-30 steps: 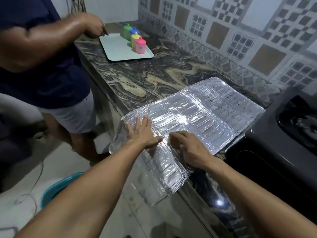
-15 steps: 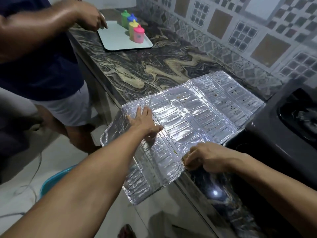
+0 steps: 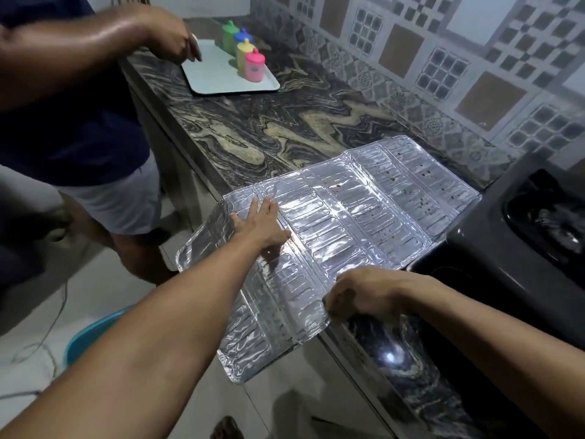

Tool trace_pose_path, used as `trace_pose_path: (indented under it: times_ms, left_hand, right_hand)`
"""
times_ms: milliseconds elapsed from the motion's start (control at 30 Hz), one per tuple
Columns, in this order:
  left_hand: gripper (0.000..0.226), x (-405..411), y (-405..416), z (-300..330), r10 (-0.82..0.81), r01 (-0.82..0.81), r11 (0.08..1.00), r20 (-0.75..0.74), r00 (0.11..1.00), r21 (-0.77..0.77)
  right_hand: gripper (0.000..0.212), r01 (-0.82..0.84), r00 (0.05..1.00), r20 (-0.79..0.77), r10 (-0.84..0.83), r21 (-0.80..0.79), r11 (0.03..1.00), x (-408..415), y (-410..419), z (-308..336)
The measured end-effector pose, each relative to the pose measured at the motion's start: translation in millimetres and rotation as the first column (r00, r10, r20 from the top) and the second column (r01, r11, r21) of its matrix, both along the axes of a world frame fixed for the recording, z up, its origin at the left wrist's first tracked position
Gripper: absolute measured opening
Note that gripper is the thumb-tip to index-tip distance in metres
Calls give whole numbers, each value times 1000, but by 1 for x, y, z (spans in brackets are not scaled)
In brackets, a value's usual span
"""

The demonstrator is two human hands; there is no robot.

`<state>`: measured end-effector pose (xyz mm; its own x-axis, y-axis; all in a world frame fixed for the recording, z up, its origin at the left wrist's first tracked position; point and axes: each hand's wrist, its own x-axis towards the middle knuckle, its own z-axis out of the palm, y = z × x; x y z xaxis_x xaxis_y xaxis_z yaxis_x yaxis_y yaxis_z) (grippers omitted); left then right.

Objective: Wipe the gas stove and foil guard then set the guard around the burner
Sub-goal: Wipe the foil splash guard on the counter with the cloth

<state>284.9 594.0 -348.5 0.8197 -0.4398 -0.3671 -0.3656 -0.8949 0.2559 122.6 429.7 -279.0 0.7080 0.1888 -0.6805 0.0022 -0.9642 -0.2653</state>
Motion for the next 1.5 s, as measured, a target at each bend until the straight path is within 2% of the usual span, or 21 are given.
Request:
trace_pose_path:
  times_ms: [100,167,267,333,367,400,467,533,600,633,700,767,833,900,1000,1100,1200,1267,1333,1400,1500]
  left_hand:
    - [91,-2,0,-3,12,-11,1000,15,1000,-21]
    - [90,-3,1,-4,29,-29,998,13,999,-50]
    - [91,-4,1,-5,54,-55,995,-6,999,-80]
    - [91,-4,2,-4,53,-53,996,-7,999,-78]
    - [92,-4,3,-4,52,-53,996,-8,999,-79]
    - [91,-4,3,-3,51,-52,996,-11,999,-79]
    - [91,-5,3,-3,51,-52,995,-13,999,-84]
    - [91,-6,3,-4,59,-60,994,-11,998,-86]
    - [91,-6,3,-4,65,-66,994,-9,998,-84]
    - [92,-7,3,-3,66,-67,994,-10,998,-87]
    - [94,-8,3,-2,73,-73,992,-12,997,-107]
    - [97,-10,5,-2,91,-92,987,-19,996,-135]
    - [99,-12,5,-3,105,-107,983,-28,994,-148]
    - [100,-13,4,-4,111,-114,982,-31,993,-152]
    - [99,-11,4,-4,101,-105,984,-39,994,-147]
    - [100,-9,6,-5,83,-89,985,-43,996,-146]
    - [100,-8,7,-9,68,-74,985,-46,997,-154]
    - [101,-6,7,-10,74,-81,983,-51,996,-162]
    - [102,-5,5,-10,82,-89,982,-52,995,-166]
    - [103,-4,5,-11,89,-95,981,-47,995,-167]
    - [105,-1,5,-17,102,-106,980,-37,994,-166]
  right_hand:
    - [25,124,991,-64,-119,95,988,8,-1,16]
    - [27,290,956,-21,-293,231,929,22,-7,33]
    - [34,482,844,7,-536,426,765,36,-18,44]
    - [35,628,717,-116,-687,536,564,38,-23,33]
    - [36,683,663,-172,-729,539,493,37,-25,22]
    - [35,700,634,-146,-759,526,483,37,-28,10]
    - [32,652,670,179,-721,324,686,36,-39,-13]
    - [33,606,629,484,-609,186,774,31,-40,-25]
    - [28,488,573,636,-517,242,839,22,-33,-25]
    - [24,373,585,693,-421,231,898,18,-28,-26]
    - [20,100,616,777,-128,84,991,9,-18,-30]
    - [33,-66,663,730,165,-163,984,3,-15,-43]
    - [49,-106,748,607,267,-287,952,-1,-17,-53]
    - [55,-89,815,532,230,-278,956,-2,-23,-62]
    - [55,1,849,509,143,-273,962,9,-26,-69]
    - [57,226,854,517,-66,-253,941,37,-33,-73]
    - [58,506,778,527,-343,-201,839,67,-42,-76]
    - [62,465,776,553,-303,-177,867,77,-31,-77]
    - [68,281,805,576,-140,-164,945,78,-10,-78]
    - [72,169,814,579,-44,-164,972,84,0,-80]
    - [64,242,797,594,-105,-155,958,119,-22,-83]
